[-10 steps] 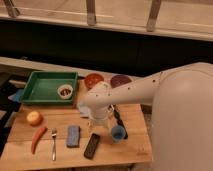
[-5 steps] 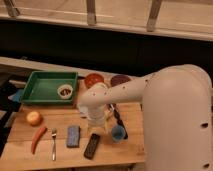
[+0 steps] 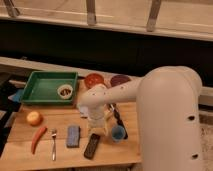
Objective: Place eraser in purple bowl
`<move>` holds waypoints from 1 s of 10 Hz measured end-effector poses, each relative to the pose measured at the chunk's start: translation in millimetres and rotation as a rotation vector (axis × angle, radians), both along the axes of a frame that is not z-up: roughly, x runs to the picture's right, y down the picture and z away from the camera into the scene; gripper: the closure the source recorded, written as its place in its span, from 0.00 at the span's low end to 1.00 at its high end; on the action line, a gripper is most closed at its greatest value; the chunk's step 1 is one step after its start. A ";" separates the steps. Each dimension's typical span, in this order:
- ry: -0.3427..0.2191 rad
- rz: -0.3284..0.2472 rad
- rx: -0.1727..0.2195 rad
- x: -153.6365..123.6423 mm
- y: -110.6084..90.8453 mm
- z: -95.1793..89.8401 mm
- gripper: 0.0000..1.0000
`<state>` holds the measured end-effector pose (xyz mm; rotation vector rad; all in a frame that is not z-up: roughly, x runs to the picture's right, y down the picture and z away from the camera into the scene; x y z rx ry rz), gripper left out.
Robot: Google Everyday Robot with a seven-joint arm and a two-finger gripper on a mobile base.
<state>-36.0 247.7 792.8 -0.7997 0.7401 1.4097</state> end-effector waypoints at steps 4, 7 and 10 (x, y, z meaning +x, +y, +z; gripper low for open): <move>0.004 -0.018 -0.022 1.2 11.6 3.2 0.62; -0.002 -0.028 0.010 -0.4 5.6 -4.7 0.93; -0.007 -0.028 0.082 -3.5 -18.7 -13.3 1.00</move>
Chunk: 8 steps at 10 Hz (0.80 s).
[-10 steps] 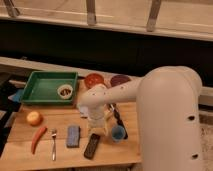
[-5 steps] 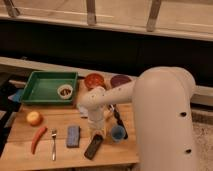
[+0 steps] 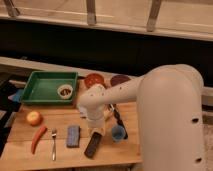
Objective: Place eraser in purple bowl
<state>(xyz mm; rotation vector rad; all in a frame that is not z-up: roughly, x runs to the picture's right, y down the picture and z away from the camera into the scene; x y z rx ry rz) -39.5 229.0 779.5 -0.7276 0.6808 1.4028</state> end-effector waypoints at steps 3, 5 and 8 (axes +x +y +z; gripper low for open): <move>0.001 0.000 0.115 -9.1 -51.2 -8.0 1.00; 0.010 0.014 0.197 -9.3 -98.0 -16.4 1.00; -0.040 0.082 0.293 -5.3 -178.0 -34.9 1.00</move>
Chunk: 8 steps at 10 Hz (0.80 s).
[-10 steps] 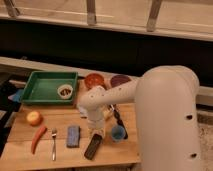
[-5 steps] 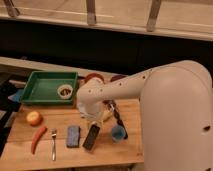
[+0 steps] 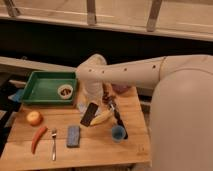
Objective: Place eraser in purple bowl
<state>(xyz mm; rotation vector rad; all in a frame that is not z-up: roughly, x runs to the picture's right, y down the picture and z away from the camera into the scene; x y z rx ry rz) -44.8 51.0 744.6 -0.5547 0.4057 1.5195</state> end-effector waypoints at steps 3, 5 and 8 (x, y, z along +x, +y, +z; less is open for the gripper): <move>-0.025 0.025 0.027 3.6 -22.0 -7.6 1.00; -0.023 0.028 0.028 5.3 -22.1 -7.4 1.00; -0.004 0.032 0.046 5.6 -29.0 -4.2 1.00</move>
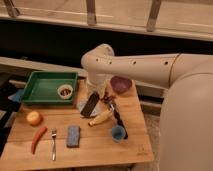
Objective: Place eraser in purple bowl
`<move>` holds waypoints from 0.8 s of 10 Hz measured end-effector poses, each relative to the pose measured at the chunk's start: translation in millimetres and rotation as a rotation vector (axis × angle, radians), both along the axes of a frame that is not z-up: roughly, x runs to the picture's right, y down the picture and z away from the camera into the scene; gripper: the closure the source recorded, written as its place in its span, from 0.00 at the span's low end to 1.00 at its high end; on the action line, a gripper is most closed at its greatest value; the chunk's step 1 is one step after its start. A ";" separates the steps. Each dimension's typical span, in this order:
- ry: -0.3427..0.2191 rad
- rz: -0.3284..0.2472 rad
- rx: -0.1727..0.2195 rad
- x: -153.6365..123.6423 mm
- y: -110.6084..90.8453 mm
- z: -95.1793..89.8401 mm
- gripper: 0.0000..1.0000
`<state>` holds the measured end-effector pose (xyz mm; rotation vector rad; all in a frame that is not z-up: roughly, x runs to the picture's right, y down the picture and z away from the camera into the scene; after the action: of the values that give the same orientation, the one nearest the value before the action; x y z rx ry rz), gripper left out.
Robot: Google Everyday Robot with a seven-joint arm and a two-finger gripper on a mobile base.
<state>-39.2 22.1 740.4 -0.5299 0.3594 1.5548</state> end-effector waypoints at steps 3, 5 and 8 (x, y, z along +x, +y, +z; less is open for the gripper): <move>0.044 0.019 0.072 20.4 -48.3 11.2 1.00; 0.073 0.047 0.118 46.0 -87.5 22.1 1.00; 0.111 0.108 0.163 86.8 -130.3 39.6 1.00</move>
<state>47.6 -108.2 779.9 -0.3418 0.2887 1.7053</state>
